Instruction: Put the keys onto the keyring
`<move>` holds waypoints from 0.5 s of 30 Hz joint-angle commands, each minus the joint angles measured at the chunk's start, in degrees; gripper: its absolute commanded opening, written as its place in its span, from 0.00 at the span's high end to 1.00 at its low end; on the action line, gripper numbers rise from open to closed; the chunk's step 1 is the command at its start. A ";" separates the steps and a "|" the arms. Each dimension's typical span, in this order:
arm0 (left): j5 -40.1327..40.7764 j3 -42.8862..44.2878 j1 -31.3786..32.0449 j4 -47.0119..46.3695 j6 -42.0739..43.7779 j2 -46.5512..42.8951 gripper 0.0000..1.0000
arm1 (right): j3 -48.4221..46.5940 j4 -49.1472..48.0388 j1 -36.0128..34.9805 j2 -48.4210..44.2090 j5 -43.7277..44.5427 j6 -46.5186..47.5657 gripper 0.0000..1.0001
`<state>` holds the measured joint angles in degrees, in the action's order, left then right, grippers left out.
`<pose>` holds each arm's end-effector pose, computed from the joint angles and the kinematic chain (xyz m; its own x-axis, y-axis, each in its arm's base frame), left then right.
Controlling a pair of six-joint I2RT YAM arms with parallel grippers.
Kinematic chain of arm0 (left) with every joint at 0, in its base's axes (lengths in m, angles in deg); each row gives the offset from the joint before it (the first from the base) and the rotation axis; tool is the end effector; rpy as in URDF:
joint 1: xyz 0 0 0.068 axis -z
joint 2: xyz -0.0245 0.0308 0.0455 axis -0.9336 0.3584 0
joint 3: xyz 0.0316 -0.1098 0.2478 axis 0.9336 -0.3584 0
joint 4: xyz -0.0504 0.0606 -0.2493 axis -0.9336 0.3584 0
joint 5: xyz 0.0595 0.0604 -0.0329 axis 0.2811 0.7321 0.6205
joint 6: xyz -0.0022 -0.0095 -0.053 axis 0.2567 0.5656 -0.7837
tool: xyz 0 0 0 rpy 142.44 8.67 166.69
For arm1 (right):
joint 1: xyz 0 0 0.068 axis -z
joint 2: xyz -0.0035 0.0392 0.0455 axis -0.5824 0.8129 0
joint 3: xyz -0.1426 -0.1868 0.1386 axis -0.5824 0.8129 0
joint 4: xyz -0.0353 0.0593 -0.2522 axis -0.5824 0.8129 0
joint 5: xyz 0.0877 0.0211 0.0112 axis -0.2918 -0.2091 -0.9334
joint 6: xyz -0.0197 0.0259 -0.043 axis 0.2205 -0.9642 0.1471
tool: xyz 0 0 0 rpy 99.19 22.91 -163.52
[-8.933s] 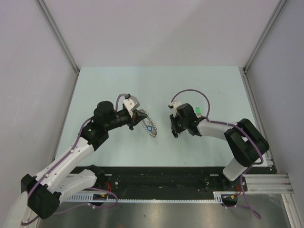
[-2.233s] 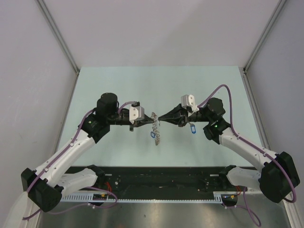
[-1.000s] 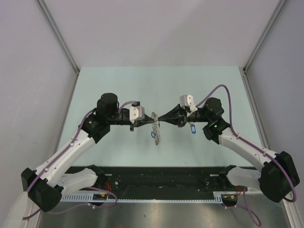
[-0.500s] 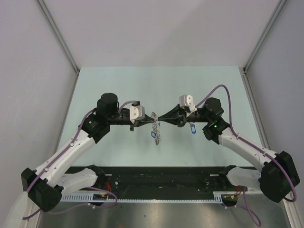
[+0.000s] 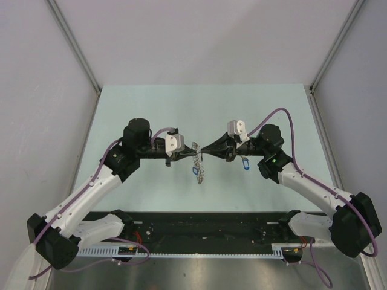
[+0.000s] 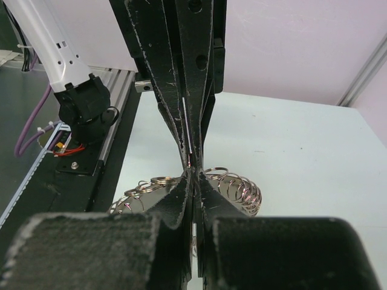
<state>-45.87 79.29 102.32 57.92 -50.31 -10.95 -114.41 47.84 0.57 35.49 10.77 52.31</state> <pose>0.1733 -0.1457 0.3467 0.2087 0.2428 -0.9474 0.9706 0.0671 0.2310 0.1953 0.1726 0.3305 0.2254 0.0994 -0.9692 -0.9742 0.0139 -0.2252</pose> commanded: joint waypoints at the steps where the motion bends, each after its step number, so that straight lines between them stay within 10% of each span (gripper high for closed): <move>1: 0.44 0.03 0.25 -3.60 -0.45 -1.11 1.00 | -2.24 -0.19 -0.28 -1.76 0.99 0.98 1.00; 15: 0.61 0.12 0.25 -3.34 -0.45 -1.02 1.00 | -2.24 1.04 -0.46 -3.35 2.05 1.51 1.00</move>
<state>-45.39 79.29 102.32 57.62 -50.33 -10.95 -114.41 49.65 0.44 33.46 12.43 52.73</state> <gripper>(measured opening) 0.009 0.009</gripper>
